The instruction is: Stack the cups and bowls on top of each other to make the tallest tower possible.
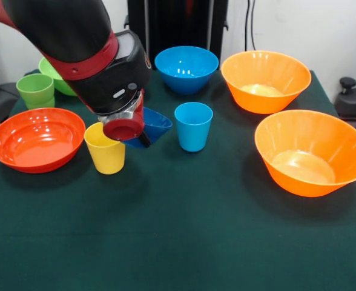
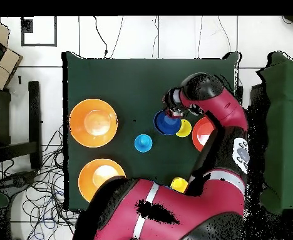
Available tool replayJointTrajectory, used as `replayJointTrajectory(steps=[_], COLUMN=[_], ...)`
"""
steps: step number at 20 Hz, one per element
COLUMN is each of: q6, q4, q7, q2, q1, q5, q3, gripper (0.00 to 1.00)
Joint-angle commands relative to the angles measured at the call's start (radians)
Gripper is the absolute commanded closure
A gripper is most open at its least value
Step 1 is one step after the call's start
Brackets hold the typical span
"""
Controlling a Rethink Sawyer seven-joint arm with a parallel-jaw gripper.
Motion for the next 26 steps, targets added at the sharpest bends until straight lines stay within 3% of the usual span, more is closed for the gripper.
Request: replayJointTrajectory(steps=[1, 26], q6=[0.075, 0.079], q4=[-0.047, -0.075], q7=[0.040, 0.064], q2=[0.012, 0.025], q1=[0.012, 0.038], q5=[-0.081, -0.070], q3=[0.071, 0.077], gripper=[1.00, 1.00])
